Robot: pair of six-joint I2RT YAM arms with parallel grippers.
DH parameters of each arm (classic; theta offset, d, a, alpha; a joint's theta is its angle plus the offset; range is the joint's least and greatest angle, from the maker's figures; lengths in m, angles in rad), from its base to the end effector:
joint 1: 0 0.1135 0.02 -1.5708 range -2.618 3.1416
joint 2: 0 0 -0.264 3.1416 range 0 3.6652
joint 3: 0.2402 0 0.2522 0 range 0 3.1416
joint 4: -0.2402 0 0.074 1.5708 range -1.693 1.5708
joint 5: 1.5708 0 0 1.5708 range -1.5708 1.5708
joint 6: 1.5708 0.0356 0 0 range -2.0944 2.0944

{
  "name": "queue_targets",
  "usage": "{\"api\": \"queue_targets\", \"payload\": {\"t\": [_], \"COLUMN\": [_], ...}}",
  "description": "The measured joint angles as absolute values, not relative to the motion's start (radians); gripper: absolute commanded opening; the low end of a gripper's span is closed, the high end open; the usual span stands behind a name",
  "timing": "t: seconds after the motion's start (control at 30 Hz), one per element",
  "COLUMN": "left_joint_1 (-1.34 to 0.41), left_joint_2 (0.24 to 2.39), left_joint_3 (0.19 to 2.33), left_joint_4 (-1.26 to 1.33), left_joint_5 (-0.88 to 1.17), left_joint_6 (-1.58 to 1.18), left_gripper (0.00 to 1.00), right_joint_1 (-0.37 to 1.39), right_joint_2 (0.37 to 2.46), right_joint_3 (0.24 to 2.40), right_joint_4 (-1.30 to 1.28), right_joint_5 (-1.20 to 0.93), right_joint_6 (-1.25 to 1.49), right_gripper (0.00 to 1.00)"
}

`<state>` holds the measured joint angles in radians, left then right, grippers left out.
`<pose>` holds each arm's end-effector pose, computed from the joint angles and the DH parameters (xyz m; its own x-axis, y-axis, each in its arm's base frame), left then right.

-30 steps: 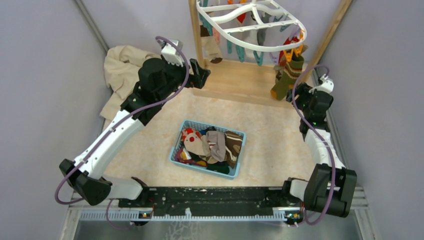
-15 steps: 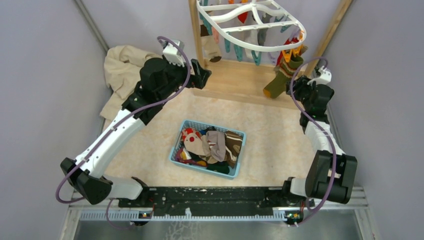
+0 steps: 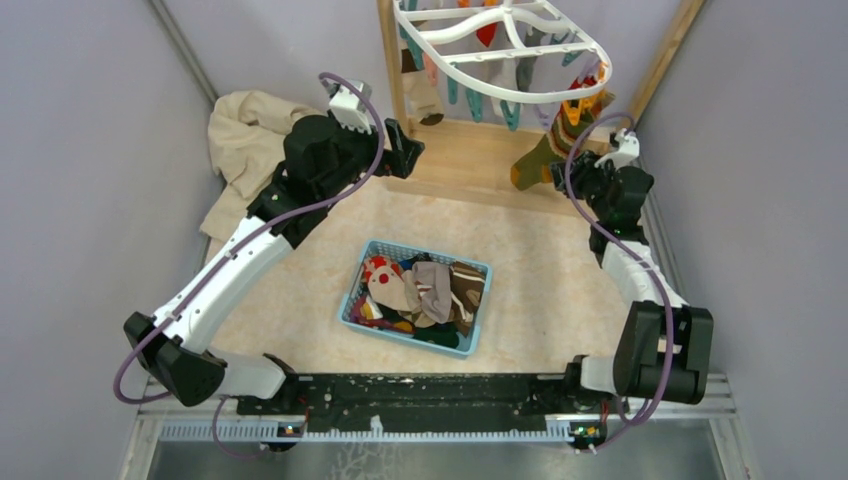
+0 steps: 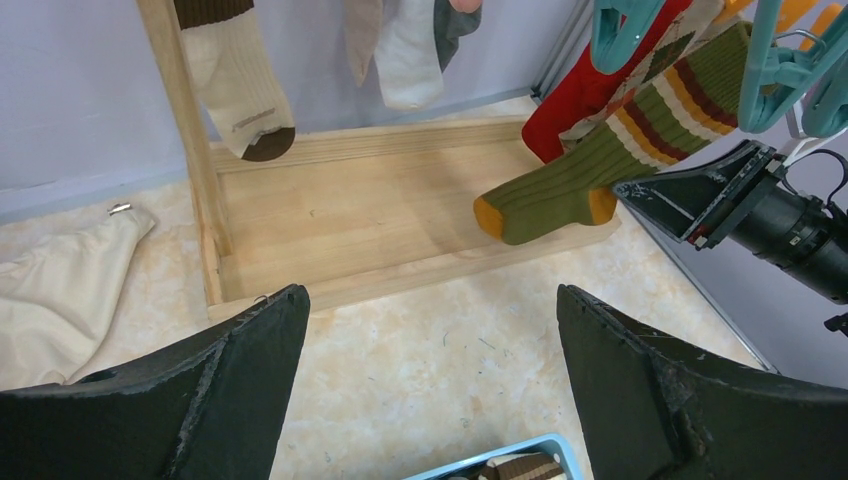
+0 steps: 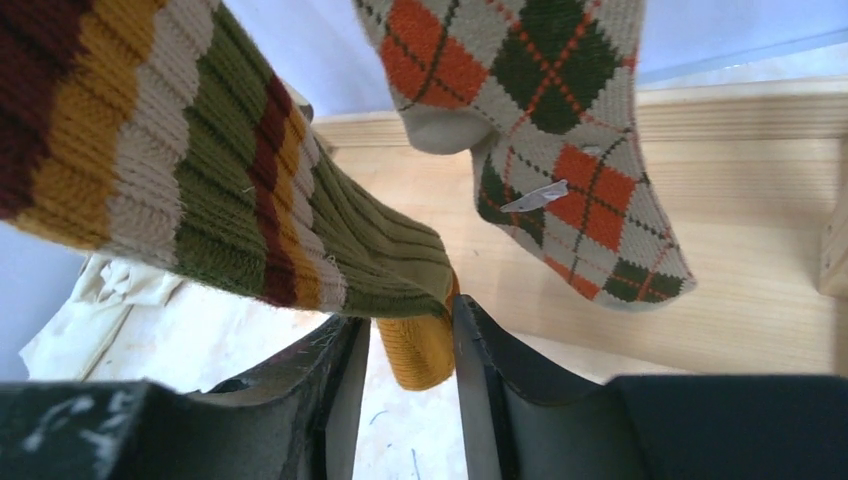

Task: Remove the socks clipped to the hanger
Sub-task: Remove the sock from the hanger.

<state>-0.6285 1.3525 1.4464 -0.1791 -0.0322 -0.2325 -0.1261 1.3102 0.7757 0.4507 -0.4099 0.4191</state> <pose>0.2516 -0.1815 0.4446 -0.1964 -0.1419 -0.9702 0.5307 0.8166 -0.2269 0.2990 -0.0236 0.2865 -0.1892 0.4002 -0.8967 -0.2207 0.8725 0.4360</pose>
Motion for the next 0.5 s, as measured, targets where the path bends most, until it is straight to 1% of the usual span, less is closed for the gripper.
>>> {"api": "queue_targets", "payload": {"t": [0.07,0.1,0.13,0.2,0.27,0.33,0.4,0.5], "left_joint_1": [-0.628,-0.629,-0.629,-0.629,-0.629,-0.628,-0.629,-0.628], "left_joint_2": [1.353,1.353,1.353,1.353,1.353,1.353,1.353,1.353], "left_joint_3": [1.446,1.446,1.446,1.446,1.446,1.446,1.446,1.446], "left_joint_4": [-0.179,-0.179,-0.179,-0.179,-0.179,-0.179,-0.179,-0.179], "left_joint_5": [-0.032,-0.032,-0.032,-0.032,-0.032,-0.031,-0.031,-0.028], "left_joint_6": [-0.234,-0.235,-0.236,-0.236,-0.237,-0.239,-0.239,-0.239], "left_gripper": [0.99,0.99,0.99,0.99,0.99,0.99,0.99,0.99], "right_joint_1": [-0.117,-0.111,-0.105,-0.098,-0.093,-0.092,-0.092,-0.092], "right_joint_2": [1.31,1.31,1.31,1.31,1.308,1.305,1.301,1.299], "right_joint_3": [0.776,0.776,0.776,0.774,0.773,0.772,0.772,0.772], "right_joint_4": [0.45,0.45,0.45,0.45,0.449,0.449,0.45,0.449], "right_joint_5": [-0.415,-0.416,-0.418,-0.416,-0.413,-0.41,-0.402,-0.386], "right_joint_6": [0.417,0.415,0.415,0.414,0.411,0.41,0.403,0.394], "right_gripper": [0.29,0.29,0.31,0.38,0.51,0.56,0.56,0.52]}}
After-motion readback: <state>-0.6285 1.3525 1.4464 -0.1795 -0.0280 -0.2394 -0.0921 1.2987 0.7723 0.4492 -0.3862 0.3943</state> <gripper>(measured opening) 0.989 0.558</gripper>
